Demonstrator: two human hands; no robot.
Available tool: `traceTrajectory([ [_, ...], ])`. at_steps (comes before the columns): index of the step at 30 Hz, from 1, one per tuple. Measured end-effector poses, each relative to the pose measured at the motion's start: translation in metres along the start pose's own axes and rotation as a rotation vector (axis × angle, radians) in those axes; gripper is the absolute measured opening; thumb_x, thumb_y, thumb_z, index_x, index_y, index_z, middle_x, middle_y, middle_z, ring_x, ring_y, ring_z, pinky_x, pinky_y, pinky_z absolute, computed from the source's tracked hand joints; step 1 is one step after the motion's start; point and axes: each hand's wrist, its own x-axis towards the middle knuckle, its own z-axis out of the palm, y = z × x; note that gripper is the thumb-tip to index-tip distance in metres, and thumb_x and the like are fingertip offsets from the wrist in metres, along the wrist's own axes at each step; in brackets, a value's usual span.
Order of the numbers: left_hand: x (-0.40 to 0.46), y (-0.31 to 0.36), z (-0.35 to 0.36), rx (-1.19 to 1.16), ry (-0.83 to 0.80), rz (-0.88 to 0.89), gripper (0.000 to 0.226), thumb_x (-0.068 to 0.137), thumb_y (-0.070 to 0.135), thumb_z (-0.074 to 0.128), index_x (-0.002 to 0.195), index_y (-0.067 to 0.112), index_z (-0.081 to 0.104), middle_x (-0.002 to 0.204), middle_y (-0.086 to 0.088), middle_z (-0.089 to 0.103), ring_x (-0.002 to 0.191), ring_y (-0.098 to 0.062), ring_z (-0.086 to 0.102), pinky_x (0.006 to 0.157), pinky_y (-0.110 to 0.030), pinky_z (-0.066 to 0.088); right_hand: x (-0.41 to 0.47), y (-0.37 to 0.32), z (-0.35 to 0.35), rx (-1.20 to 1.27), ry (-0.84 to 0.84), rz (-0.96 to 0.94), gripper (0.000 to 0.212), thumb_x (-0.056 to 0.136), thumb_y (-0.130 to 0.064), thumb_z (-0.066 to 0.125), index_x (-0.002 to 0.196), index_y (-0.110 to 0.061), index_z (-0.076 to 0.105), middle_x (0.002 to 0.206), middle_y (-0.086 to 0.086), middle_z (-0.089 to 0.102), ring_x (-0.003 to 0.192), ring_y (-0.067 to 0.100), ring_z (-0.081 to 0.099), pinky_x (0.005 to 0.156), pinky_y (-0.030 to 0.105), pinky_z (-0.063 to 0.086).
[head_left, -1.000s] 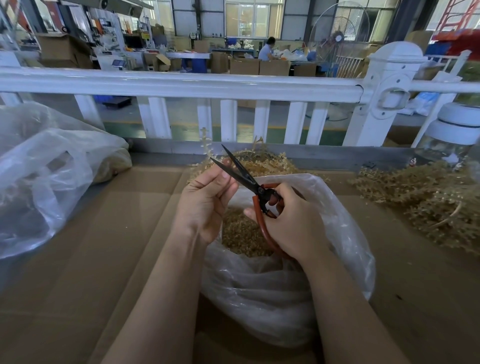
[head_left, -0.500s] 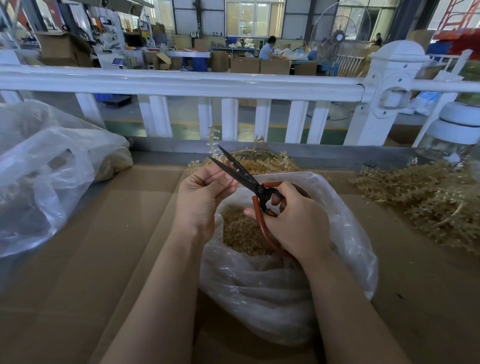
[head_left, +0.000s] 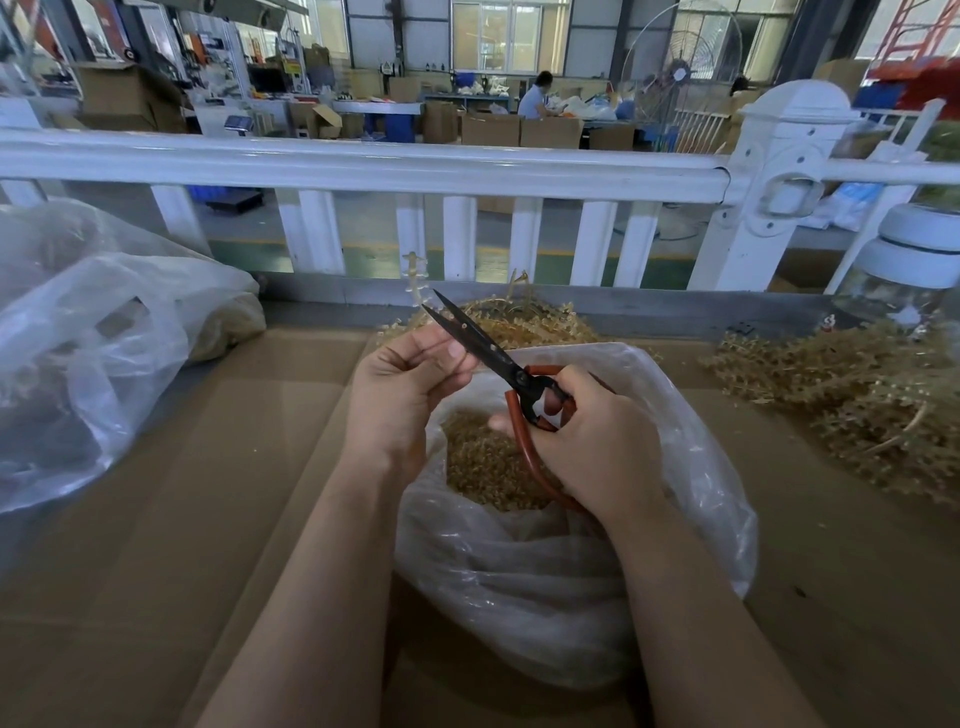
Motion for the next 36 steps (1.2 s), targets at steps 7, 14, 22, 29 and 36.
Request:
traceTrajectory([
  [7, -0.0001, -0.0022, -0.0029, 0.123, -0.067, 0.01, 0.015, 0.089, -0.008, 0.059, 0.089, 0.003, 0.069, 0.073, -0.002, 0.072, 0.07, -0.011, 0.069, 0.068, -0.02, 0.056, -0.0013, -0.0003, -0.0024, -0.013, -0.012, -0.001, 0.057, 0.072, -0.086, 0.049, 0.082, -0.03, 0.05, 0.07, -0.016, 0.06, 0.06, 0.001, 0.055, 0.054, 0.011, 0.04],
  [14, 0.0005, -0.0022, -0.0024, 0.071, -0.1, 0.009, 0.012, 0.087, -0.007, 0.059, 0.09, 0.002, 0.068, 0.075, -0.004, 0.072, 0.07, -0.011, 0.067, 0.07, -0.02, 0.056, 0.0001, -0.0008, -0.0014, 0.019, -0.013, -0.005, 0.058, 0.071, -0.085, 0.05, 0.079, -0.028, 0.049, 0.066, -0.019, 0.055, 0.058, 0.0, 0.053, 0.054, 0.018, 0.047],
  [22, 0.0009, -0.0027, -0.0029, 0.062, -0.116, 0.016, 0.013, 0.087, -0.006, 0.059, 0.09, 0.002, 0.069, 0.075, -0.002, 0.072, 0.07, -0.011, 0.066, 0.072, -0.02, 0.056, -0.0003, -0.0007, -0.0027, 0.051, -0.065, 0.022, 0.058, 0.068, -0.087, 0.048, 0.082, -0.031, 0.05, 0.07, -0.019, 0.057, 0.062, -0.002, 0.056, 0.055, 0.012, 0.041],
  [29, 0.0004, -0.0021, -0.0038, 0.042, -0.134, 0.011, 0.01, 0.082, -0.001, 0.063, 0.09, 0.003, 0.068, 0.075, -0.002, 0.07, 0.07, -0.011, 0.064, 0.072, -0.021, 0.055, -0.0005, -0.0018, -0.0031, 0.073, -0.083, 0.021, 0.056, 0.069, -0.086, 0.048, 0.084, -0.032, 0.05, 0.071, -0.022, 0.055, 0.063, -0.003, 0.056, 0.056, 0.01, 0.038],
  [36, 0.0009, -0.0037, -0.0039, 0.037, -0.122, 0.007, 0.012, 0.084, -0.003, 0.061, 0.09, 0.004, 0.069, 0.076, -0.002, 0.072, 0.069, -0.01, 0.065, 0.072, -0.02, 0.055, -0.001, -0.0024, -0.0032, 0.087, -0.054, 0.023, 0.052, 0.068, -0.084, 0.053, 0.078, -0.033, 0.046, 0.064, -0.02, 0.051, 0.06, -0.003, 0.055, 0.052, 0.011, 0.034],
])
